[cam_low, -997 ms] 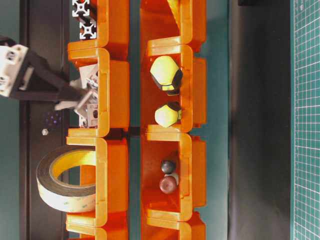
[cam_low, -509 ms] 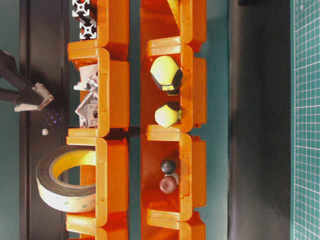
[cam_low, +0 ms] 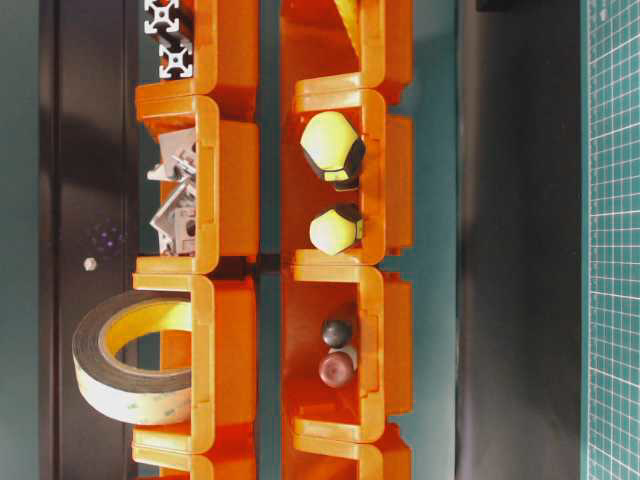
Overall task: Pick corner brachets from container rack with right arm.
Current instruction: 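Lift the held brackets out of the bin and carry them over the mat, then lower the brackets onto the green mat and open the right gripper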
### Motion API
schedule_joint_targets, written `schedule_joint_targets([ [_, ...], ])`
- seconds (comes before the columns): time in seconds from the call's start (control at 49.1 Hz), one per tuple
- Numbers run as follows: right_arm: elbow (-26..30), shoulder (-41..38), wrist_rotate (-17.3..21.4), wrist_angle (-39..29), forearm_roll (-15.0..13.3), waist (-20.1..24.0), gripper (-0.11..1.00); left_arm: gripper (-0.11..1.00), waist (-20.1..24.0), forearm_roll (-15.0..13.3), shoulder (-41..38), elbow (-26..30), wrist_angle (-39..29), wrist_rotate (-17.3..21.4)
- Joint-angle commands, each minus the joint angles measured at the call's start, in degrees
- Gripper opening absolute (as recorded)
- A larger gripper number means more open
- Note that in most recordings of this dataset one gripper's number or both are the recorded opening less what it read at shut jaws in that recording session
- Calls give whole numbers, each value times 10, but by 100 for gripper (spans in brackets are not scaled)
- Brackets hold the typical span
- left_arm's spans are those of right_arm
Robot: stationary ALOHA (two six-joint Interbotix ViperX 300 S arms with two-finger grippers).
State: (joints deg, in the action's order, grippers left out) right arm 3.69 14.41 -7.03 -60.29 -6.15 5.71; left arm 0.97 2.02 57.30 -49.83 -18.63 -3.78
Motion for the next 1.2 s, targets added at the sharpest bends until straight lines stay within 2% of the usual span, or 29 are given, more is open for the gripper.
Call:
schedule_joint_targets([
  [0.0,-33,26,11,20,-9,45,53,0,1,2,3,16,2,-1],
  [0.183,-113,45,47,35,-42,120,53,0,-3,2,11,18,-15,-4],
  [0.285,-156,44,76,37,-47,149,53,0,-10,2,15,21,-22,-3],
  [0.407,-205,22,113,75,-51,174,53,0,-11,2,14,21,-26,-4],
  [0.59,-223,-30,123,134,-72,176,53,0,-14,2,13,21,-27,-3],
  [0.895,-212,-167,116,236,-150,156,53,0,-11,2,12,18,-38,0],
  [1.018,-195,-214,113,281,-164,143,53,0,-11,2,12,18,-37,-2],
  [1.18,-180,-258,113,320,-168,128,53,0,-11,2,11,18,-32,-3],
])
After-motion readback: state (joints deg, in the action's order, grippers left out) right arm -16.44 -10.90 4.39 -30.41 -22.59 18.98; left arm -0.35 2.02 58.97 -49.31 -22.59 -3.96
